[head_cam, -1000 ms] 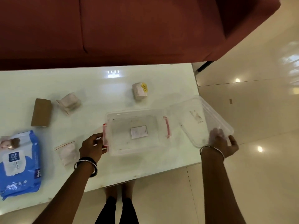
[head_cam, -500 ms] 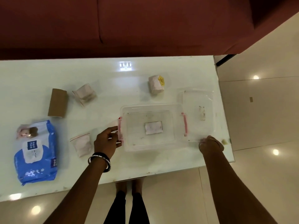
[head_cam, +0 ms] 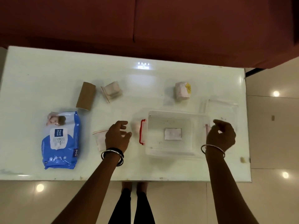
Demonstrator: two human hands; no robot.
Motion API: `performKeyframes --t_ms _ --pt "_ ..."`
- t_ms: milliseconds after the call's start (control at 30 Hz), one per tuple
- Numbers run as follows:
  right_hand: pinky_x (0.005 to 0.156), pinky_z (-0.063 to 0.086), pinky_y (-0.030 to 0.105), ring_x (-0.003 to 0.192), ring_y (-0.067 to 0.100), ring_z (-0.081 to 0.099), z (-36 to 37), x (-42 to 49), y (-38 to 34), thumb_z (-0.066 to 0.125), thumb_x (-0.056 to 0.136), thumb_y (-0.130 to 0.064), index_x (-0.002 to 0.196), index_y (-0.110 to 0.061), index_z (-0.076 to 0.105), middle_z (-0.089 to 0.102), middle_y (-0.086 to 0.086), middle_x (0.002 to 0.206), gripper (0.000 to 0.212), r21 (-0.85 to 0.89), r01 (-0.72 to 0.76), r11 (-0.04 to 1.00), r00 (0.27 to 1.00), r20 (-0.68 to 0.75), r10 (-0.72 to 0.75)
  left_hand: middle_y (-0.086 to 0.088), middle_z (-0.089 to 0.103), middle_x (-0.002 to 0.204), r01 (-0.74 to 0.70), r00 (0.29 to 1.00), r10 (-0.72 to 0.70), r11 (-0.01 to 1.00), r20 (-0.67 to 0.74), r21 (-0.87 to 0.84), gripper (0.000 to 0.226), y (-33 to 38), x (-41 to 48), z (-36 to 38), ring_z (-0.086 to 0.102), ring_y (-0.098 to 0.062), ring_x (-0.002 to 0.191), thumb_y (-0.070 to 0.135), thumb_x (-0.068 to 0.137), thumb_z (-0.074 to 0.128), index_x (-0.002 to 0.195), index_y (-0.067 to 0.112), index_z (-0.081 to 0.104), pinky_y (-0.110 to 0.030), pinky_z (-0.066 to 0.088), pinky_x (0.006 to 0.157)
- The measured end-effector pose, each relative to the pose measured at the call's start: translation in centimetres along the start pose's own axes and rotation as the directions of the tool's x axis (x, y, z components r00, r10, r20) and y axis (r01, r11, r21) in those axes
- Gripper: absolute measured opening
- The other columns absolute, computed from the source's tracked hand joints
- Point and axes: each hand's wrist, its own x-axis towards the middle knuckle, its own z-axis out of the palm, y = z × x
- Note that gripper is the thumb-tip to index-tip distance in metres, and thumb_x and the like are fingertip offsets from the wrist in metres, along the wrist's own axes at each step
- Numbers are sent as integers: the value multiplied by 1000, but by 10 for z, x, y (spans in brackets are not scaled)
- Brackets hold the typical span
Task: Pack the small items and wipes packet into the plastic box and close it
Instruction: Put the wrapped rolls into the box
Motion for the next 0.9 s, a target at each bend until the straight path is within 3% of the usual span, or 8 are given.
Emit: performKeyframes --t_ms 133,233,300,367,500,600,733,900 --pt "88 46 30 93 29 66 29 8 -42 55 80 3 94 -6 74 73 10 96 24 7 227 974 971 71 -227 -3 44 138 -183 970 135 952 200 246 80 4 12 10 52 -24 119 18 70 81 139 26 43 -39 47 100" --pt "85 31 15 101 31 63 49 19 -63 56 81 0 101 -11 71 69 8 103 28 -60 306 950 945 142 -295 0 39 142 -258 952 157 873 263 414 83 4 20 20 43 -25 125 23 73 77 144 30 35 -38 45 102" --pt "92 41 22 104 31 61 61 31 -73 60 81 0 112 -7 67 65 12 110 33 -51 353 934 908 258 -329 1 42 139 -278 952 187 857 241 433 74 4 24 25 43 -24 124 25 76 73 142 30 39 -38 47 99" --pt "95 49 35 110 30 60 73 42 -80 69 79 -4 129 -7 56 58 15 123 51 -64 354 933 857 423 -296 2 46 135 -278 955 204 865 214 418 62 4 26 27 44 -22 122 24 79 70 137 28 46 -37 48 97" --pt "97 43 32 123 32 54 104 58 -87 83 73 -24 149 -18 32 46 14 140 92 -180 315 932 750 649 -128 1 51 129 -286 954 233 894 188 344 56 -2 28 26 48 -22 118 19 78 71 131 25 53 -35 48 96" --pt "103 43 39 127 35 52 125 62 -84 80 76 -36 149 -21 33 47 13 141 88 -252 275 928 755 654 -46 2 53 125 -304 949 258 903 181 303 58 -6 27 23 50 -22 115 16 75 74 129 24 55 -35 50 93" --pt "98 45 38 120 35 56 138 67 -79 78 76 -26 138 -23 45 59 12 127 71 -292 280 915 790 611 -47 3 55 121 -246 967 230 952 105 184 59 -6 27 18 55 -21 107 14 70 78 124 23 57 -37 57 81" --pt "87 52 31 104 25 65 116 60 -92 82 70 -30 134 -27 50 67 0 113 72 -68 179 981 835 537 -115 -1 55 119 -147 989 147 988 -13 -40 60 -2 21 5 62 -19 97 9 68 83 122 19 60 -14 54 67"
